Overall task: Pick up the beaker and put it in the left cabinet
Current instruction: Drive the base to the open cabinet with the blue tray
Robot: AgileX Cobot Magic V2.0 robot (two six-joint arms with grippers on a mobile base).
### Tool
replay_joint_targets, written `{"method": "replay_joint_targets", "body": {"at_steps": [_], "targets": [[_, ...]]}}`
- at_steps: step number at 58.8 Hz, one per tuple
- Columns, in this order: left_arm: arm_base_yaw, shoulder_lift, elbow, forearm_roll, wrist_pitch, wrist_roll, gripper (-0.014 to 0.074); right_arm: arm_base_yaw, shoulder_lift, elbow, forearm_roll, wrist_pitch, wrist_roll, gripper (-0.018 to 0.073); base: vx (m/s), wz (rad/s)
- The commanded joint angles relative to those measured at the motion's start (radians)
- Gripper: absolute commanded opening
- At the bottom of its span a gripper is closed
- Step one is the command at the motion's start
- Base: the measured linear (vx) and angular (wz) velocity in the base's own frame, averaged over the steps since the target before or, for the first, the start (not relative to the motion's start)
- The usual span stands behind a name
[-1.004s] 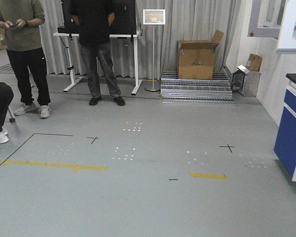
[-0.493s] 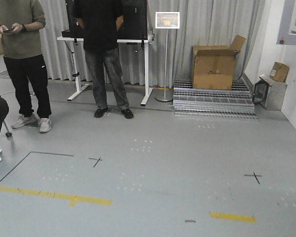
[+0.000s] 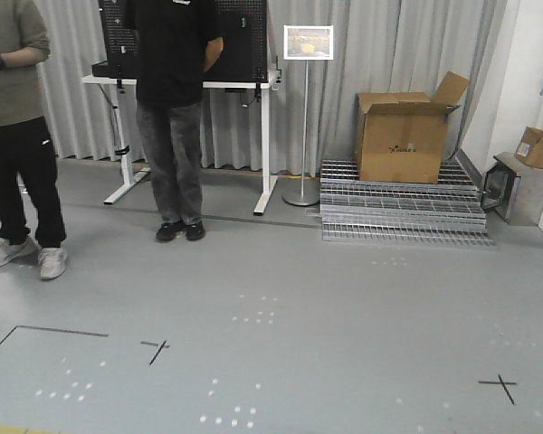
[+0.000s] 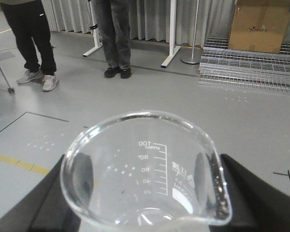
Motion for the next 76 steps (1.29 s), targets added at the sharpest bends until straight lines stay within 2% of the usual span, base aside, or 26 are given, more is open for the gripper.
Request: {"method": "replay_joint_targets", "body": {"at_steps": [1, 76], "targets": [[0.0, -0.01, -0.011, 0.0, -0.082, -0.004, 0.0004, 0.0, 0.006, -0.027, -0.022, -0.071, -0.001, -0.0004, 0.71, -0.09], [0.0, -0.01, -0.011, 0.0, -0.082, -0.004, 0.0004, 0.0, 0.005, -0.027, -0.022, -0.071, -0.001, -0.0004, 0.7, -0.09]]}}
